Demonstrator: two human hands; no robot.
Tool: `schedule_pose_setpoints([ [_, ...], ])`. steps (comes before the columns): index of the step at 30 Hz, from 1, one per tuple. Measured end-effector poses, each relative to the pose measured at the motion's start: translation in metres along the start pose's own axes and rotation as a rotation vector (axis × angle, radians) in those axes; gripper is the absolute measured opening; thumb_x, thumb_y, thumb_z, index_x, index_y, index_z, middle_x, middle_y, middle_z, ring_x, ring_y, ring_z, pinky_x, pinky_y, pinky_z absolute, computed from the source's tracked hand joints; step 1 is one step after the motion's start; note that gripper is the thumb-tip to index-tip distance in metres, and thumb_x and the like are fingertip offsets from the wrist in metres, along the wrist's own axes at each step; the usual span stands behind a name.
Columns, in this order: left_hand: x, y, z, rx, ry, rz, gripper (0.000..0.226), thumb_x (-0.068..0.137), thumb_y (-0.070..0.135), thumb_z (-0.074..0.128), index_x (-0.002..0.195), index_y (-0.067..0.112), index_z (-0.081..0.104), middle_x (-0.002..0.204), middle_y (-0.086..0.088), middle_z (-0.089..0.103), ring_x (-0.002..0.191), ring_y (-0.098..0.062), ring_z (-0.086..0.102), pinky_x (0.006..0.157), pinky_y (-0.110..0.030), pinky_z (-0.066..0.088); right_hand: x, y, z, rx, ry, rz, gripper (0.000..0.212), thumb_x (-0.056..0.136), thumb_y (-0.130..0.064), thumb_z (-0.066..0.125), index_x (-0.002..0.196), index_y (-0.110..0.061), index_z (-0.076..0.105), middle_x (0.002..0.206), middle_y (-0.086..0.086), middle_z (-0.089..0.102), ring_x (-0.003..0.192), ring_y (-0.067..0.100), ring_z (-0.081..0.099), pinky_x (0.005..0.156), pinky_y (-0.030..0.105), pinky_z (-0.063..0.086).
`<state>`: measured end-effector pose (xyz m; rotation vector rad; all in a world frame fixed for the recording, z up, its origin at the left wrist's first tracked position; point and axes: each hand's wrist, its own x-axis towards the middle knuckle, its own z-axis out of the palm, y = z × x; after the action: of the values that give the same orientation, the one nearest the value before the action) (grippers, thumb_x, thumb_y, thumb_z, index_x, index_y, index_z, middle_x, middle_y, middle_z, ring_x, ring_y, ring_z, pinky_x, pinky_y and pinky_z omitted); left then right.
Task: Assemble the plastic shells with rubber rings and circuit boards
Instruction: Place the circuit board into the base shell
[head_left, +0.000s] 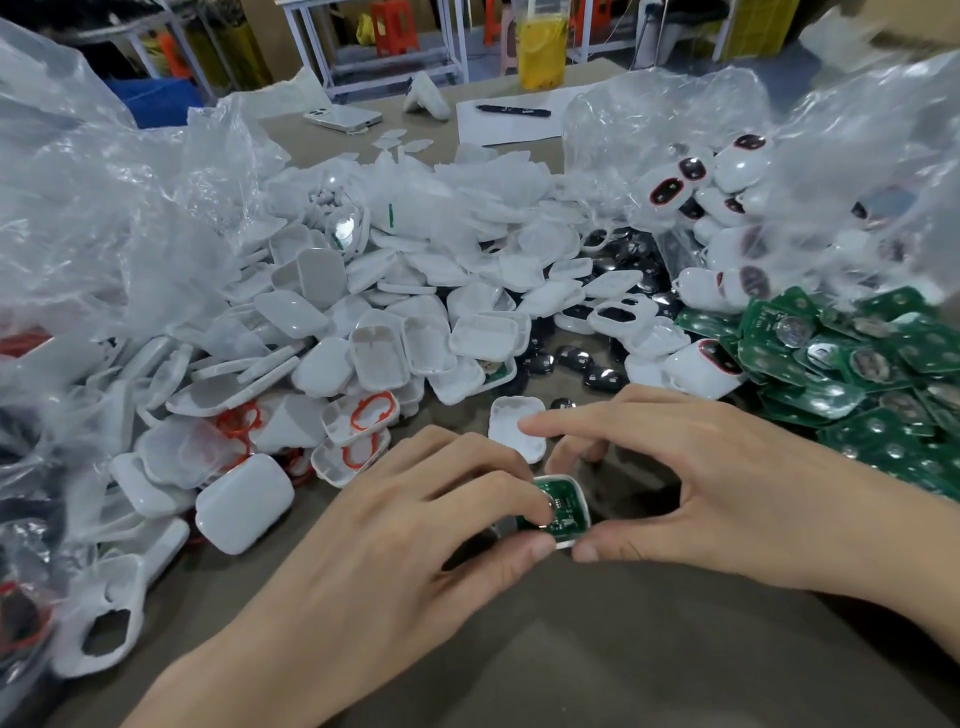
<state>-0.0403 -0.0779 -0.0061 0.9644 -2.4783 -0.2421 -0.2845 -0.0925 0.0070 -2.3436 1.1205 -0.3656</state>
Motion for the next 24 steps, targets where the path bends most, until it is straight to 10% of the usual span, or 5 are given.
schedule_pose_setpoints([
  [24,-0.0013,0.0014,0.0027,0.027,-0.025,0.002,0.018,0.100,0.041,0.057,0.106,0.028,0.067,0.115,0.017,0.060,0.103,-0.012,0.057,0.086,-0.028,0.046,-0.0026,0.0037,-0.0032,0.084,0.025,-0.009,0.043,0.075,-0.056,0.073,0.115,-0.053,0.058,0.115,-0.032,0.061,0.116,0.000,0.054,0.089,0.023,0.046],
])
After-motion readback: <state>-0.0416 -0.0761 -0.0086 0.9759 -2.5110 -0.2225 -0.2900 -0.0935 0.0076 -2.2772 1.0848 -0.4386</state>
